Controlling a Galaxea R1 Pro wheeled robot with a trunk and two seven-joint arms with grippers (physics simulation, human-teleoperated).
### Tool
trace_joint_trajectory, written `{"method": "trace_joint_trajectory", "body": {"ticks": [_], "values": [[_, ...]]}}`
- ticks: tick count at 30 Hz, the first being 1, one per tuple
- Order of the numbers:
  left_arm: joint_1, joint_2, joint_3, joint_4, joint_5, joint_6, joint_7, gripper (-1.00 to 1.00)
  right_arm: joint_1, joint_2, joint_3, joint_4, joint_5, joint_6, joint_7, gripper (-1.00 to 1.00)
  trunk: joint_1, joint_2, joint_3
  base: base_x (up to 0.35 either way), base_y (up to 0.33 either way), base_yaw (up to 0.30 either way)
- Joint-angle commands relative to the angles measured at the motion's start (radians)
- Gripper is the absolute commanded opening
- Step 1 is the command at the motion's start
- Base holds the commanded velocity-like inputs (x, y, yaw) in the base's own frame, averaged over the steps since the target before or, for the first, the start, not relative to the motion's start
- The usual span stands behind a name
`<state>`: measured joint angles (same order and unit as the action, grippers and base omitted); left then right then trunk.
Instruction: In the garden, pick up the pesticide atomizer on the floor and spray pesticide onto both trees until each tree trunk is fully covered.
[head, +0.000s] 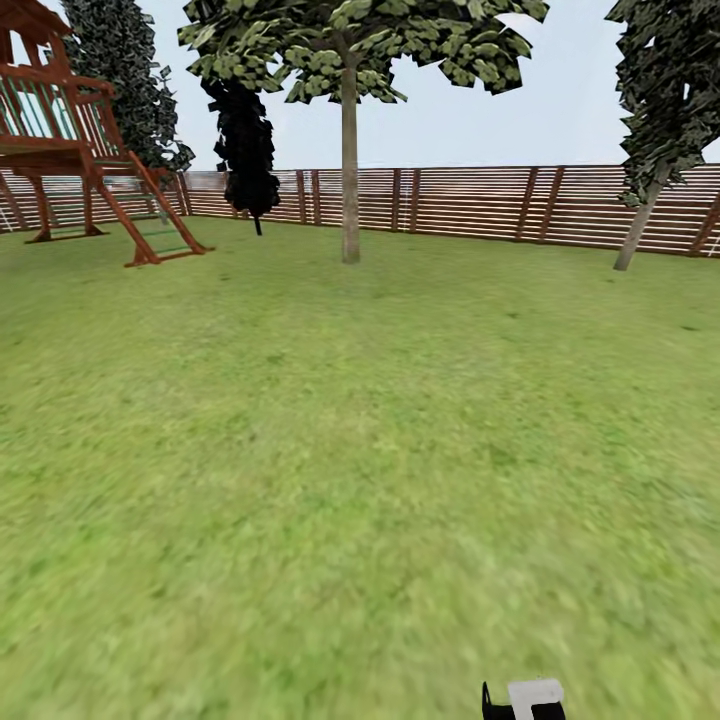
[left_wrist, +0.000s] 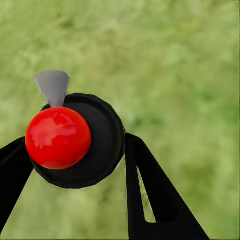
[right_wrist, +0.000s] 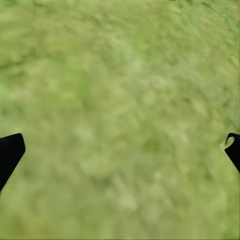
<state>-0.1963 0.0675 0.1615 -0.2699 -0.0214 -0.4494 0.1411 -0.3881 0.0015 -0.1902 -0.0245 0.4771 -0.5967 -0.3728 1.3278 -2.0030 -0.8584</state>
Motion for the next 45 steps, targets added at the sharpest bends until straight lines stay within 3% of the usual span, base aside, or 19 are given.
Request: {"method": "trace_joint_trajectory", "body": {"ticks": [1,45], "values": [[0.000,0.000,0.000,0.000,0.000,0.000,0.000,-1.00,0.000,0.000,0.000,0.000,0.000,0.000,0.000,1.00,0.000,0.000,0.000,0.344,0.000,0.000],[0.000,0.000,0.001,0.000,0.000,0.000,0.000,-1.00,0.000,0.000,0.000,0.000,0.000,0.000,0.000,1.00,0.000,0.000,0.000,0.344,0.000,0.000]]}}
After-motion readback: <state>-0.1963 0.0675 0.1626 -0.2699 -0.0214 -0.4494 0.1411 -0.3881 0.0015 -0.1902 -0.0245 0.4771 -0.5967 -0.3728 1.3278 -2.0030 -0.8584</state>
